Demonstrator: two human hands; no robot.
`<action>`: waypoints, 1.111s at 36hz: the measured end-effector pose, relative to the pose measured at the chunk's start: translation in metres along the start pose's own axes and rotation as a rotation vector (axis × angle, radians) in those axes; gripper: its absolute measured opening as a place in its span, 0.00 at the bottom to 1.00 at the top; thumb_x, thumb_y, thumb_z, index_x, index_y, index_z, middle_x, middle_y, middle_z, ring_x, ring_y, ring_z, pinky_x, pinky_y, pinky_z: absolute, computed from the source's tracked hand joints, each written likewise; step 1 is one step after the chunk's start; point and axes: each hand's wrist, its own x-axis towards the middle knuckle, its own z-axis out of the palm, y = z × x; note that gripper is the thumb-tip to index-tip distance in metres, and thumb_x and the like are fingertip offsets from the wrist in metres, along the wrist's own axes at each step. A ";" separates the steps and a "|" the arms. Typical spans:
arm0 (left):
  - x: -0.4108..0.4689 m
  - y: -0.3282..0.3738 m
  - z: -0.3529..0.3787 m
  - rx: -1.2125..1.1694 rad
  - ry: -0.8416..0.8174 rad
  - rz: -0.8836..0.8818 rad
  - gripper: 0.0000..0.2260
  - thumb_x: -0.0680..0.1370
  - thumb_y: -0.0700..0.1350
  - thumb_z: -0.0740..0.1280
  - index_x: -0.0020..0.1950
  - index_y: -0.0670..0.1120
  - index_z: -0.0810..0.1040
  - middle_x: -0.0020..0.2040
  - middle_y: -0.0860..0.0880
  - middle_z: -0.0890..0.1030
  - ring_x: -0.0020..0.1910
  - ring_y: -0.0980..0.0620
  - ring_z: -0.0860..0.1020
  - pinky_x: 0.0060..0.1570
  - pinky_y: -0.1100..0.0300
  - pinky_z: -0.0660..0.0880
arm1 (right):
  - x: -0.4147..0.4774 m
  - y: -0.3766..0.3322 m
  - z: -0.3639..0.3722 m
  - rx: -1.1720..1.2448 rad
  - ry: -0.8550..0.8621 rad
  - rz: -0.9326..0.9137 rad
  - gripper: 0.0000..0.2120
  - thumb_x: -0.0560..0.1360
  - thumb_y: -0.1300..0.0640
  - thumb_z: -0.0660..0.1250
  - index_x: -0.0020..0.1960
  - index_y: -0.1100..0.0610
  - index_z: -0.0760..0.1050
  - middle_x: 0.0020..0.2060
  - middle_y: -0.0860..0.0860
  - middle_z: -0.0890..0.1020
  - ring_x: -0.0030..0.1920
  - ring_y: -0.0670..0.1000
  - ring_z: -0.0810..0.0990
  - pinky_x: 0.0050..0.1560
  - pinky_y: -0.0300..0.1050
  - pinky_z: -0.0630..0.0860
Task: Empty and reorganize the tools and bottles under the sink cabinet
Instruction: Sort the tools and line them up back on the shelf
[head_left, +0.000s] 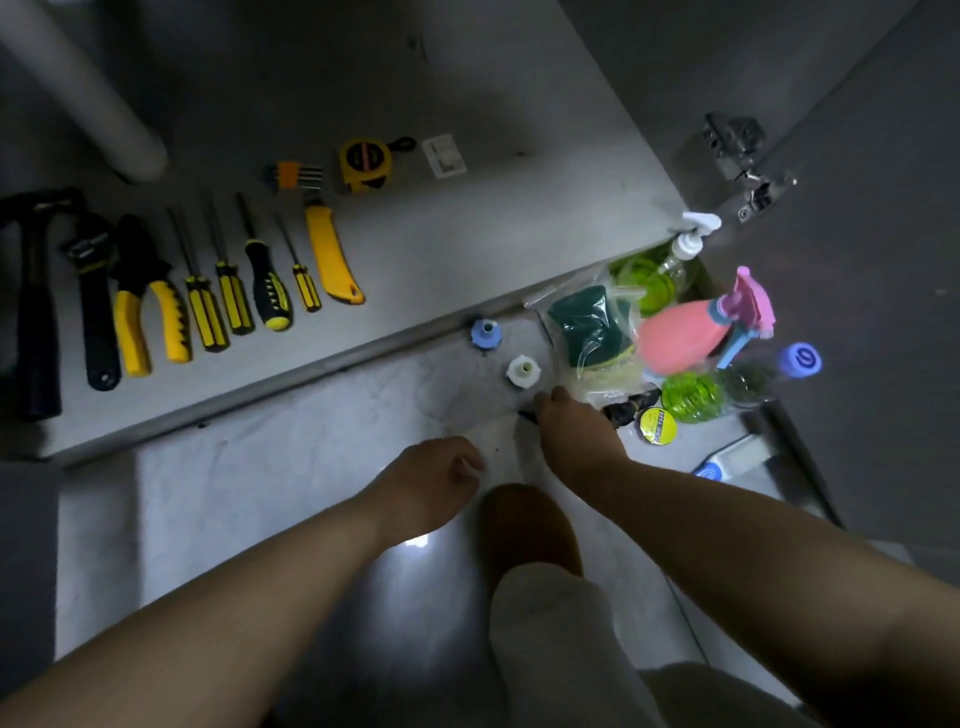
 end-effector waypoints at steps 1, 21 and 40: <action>0.001 0.001 0.002 -0.066 0.019 -0.032 0.09 0.78 0.46 0.67 0.58 0.54 0.81 0.52 0.55 0.82 0.51 0.57 0.80 0.50 0.64 0.75 | -0.002 -0.001 0.000 0.015 -0.005 -0.005 0.12 0.79 0.62 0.60 0.63 0.59 0.71 0.57 0.58 0.74 0.53 0.62 0.81 0.48 0.56 0.78; 0.004 0.019 -0.032 -0.356 0.381 0.001 0.05 0.80 0.47 0.69 0.44 0.51 0.81 0.36 0.57 0.84 0.35 0.64 0.81 0.35 0.70 0.75 | 0.010 -0.031 -0.028 1.038 0.143 0.060 0.06 0.77 0.60 0.69 0.42 0.55 0.79 0.36 0.51 0.83 0.36 0.50 0.81 0.39 0.44 0.77; 0.056 0.051 -0.144 -0.284 0.654 -0.132 0.13 0.79 0.48 0.69 0.38 0.44 0.85 0.33 0.47 0.85 0.37 0.47 0.84 0.46 0.48 0.83 | 0.042 -0.016 -0.029 0.214 0.094 -0.049 0.10 0.78 0.63 0.63 0.59 0.57 0.70 0.50 0.56 0.76 0.46 0.57 0.79 0.49 0.53 0.81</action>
